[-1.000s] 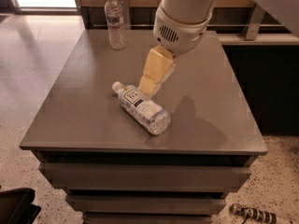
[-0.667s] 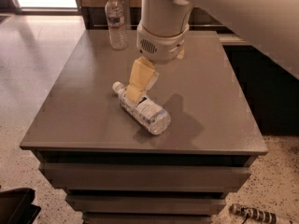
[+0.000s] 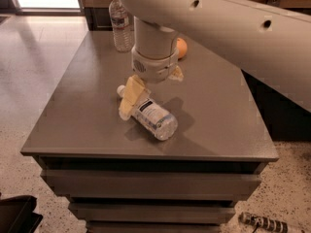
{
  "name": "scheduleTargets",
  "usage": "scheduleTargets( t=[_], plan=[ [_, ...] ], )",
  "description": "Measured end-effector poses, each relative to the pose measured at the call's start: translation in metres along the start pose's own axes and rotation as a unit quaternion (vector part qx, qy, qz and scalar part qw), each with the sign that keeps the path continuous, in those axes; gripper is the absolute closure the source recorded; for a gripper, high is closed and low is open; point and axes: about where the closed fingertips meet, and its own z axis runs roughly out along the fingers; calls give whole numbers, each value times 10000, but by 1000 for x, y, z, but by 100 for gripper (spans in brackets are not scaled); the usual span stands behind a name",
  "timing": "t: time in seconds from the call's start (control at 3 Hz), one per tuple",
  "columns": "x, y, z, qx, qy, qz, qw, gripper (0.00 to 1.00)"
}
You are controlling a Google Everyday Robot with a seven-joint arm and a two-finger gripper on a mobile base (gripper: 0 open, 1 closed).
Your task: Place blue plastic bottle upright
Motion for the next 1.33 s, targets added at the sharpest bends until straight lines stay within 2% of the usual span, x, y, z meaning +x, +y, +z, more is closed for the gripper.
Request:
scheduleTargets(
  t=[0.67, 1.0, 1.33],
  plan=[
    [4, -1, 30, -292, -99, 392, 9988, 0],
    [-2, 6, 42, -354, -46, 352, 9987, 18],
    [-10, 14, 52, -351, 43, 154, 9993, 41]
  ],
)
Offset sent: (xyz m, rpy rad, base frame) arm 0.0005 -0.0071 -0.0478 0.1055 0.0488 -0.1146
